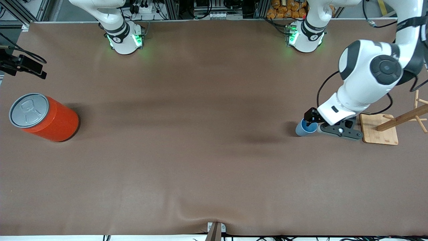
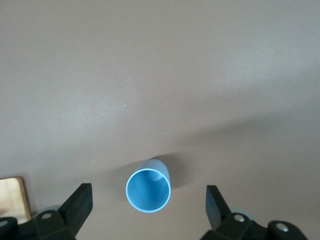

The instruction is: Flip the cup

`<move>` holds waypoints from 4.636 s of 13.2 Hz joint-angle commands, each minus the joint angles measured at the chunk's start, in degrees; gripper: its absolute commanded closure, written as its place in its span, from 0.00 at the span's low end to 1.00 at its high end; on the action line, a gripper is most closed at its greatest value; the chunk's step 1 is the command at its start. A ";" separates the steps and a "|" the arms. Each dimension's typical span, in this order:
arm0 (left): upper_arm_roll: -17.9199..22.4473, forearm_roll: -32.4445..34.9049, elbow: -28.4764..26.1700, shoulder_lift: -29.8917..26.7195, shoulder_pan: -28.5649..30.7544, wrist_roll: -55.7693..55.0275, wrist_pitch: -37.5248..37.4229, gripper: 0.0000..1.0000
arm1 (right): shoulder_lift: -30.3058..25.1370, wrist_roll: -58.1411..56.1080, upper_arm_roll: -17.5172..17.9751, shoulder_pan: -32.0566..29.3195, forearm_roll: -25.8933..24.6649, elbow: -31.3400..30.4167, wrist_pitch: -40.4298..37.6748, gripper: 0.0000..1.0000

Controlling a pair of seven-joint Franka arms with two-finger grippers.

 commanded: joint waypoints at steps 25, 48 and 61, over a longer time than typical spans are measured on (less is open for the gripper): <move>-2.03 0.26 11.86 -11.44 11.86 -1.25 -25.04 0.00 | -0.12 0.84 0.58 0.06 -0.54 0.48 -0.41 0.00; -0.17 -0.26 11.51 -12.67 11.77 -3.17 -25.65 0.00 | -0.12 0.76 0.49 -0.03 -0.54 0.57 -0.41 0.00; -0.61 -0.53 11.77 -12.93 11.86 -2.56 -28.73 0.00 | -0.12 0.84 0.58 0.06 -0.54 0.48 -0.59 0.00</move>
